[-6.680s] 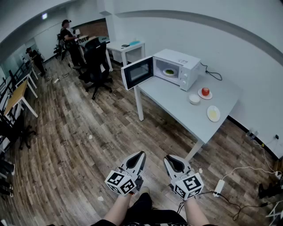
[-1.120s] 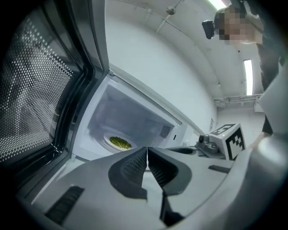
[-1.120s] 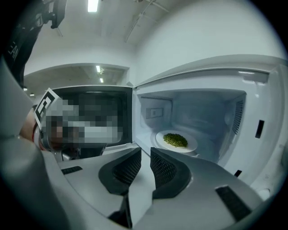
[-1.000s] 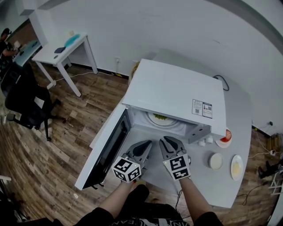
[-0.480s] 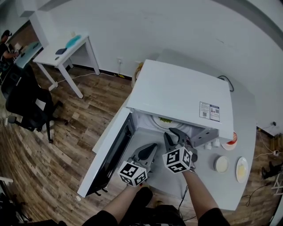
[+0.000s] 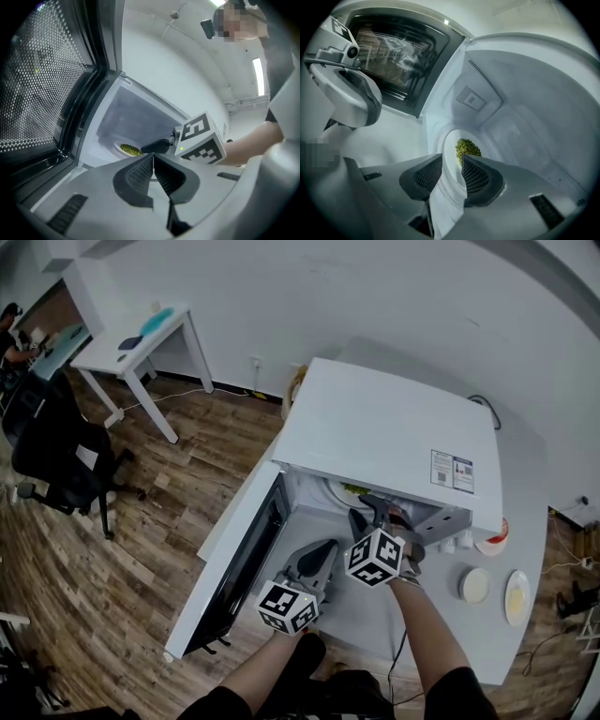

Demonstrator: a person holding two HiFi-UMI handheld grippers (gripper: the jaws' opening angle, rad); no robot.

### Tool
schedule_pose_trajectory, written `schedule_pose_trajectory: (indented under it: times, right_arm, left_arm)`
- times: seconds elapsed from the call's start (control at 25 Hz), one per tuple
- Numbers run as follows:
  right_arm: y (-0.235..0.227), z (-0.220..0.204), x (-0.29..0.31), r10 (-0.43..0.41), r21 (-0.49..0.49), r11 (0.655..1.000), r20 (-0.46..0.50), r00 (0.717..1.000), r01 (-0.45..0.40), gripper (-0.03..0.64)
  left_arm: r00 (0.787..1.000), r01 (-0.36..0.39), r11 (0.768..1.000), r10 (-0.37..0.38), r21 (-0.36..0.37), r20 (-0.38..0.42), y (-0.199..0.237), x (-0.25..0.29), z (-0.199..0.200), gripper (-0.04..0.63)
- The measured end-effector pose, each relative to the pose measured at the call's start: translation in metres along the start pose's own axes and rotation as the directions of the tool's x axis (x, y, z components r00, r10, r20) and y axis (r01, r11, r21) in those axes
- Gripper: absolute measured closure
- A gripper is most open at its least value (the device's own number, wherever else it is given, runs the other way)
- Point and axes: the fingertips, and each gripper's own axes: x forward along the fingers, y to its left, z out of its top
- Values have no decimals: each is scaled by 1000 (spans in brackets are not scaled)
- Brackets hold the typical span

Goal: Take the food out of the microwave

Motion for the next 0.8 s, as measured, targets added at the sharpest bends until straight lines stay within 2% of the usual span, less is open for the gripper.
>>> schedule_pose_trajectory:
  times: [0.4,0.48,0.56,0.8]
  right_arm:
    - [-2,7,11,38,-22,999,-6,999,-38,505]
    - [2,6,14,44,-46,998,-5,999,-44,547]
    - [4,6,13,29,-79,996,1,1000,-29,567]
    - [13,7,3,0,-132,991,28,1000,4,571]
  left_arm:
    - [1000,-22,1000,22,5,15,6,-5,6,581]
    - [1000,-23,1000,23,4,17,7,-5,6,581]
    - [1000,-23,1000,23,3,16,7,-6,5,581]
    - [999,-33,999,33,7,10,11,-7,4,581]
